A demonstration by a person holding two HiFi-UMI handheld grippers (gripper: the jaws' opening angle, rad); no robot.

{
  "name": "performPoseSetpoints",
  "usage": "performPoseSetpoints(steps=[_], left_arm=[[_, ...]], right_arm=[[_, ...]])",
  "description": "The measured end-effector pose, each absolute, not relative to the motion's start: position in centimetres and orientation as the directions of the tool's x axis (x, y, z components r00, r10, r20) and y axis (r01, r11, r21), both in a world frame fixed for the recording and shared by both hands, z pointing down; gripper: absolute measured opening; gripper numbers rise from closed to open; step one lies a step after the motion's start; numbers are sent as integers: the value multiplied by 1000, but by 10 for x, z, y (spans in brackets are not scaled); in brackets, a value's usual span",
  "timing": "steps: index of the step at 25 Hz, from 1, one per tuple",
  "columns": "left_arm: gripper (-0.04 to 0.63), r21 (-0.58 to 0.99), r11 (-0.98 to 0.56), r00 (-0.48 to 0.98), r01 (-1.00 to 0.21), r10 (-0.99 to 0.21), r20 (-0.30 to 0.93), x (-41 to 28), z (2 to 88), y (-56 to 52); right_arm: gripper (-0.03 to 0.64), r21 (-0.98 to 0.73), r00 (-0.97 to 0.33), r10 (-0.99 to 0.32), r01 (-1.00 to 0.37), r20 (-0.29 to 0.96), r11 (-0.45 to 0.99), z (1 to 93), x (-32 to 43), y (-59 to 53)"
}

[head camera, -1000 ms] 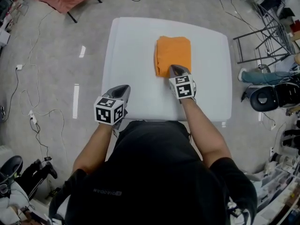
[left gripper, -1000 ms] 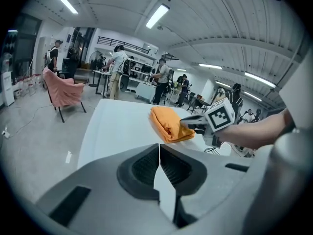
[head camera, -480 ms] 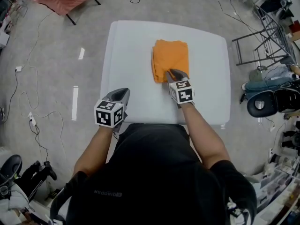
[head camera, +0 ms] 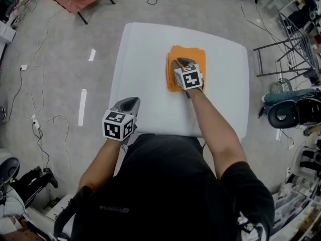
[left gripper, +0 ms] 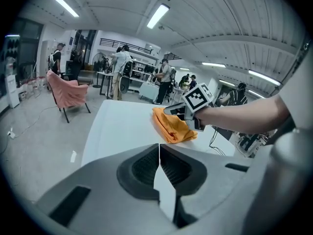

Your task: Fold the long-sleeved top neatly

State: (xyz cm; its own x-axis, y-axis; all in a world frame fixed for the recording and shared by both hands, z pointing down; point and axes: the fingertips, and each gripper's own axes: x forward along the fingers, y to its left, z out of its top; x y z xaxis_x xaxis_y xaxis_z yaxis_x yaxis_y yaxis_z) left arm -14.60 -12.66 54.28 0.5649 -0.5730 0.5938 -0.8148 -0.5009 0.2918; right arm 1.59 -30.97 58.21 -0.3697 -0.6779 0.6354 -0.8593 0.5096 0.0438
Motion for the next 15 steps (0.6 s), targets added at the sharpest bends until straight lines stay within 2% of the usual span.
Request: performPoseSetpoints(steps=[8, 15], left_arm=[[9, 282, -426, 502, -860, -600, 623, -177, 546, -106], [9, 284, -424, 502, -860, -604, 619, -193, 545, -100]], right_arm=[[110, 5, -288, -621, -905, 729, 426, 620, 10, -361], [130, -12, -302, -658, -913, 689, 407, 601, 5, -348]])
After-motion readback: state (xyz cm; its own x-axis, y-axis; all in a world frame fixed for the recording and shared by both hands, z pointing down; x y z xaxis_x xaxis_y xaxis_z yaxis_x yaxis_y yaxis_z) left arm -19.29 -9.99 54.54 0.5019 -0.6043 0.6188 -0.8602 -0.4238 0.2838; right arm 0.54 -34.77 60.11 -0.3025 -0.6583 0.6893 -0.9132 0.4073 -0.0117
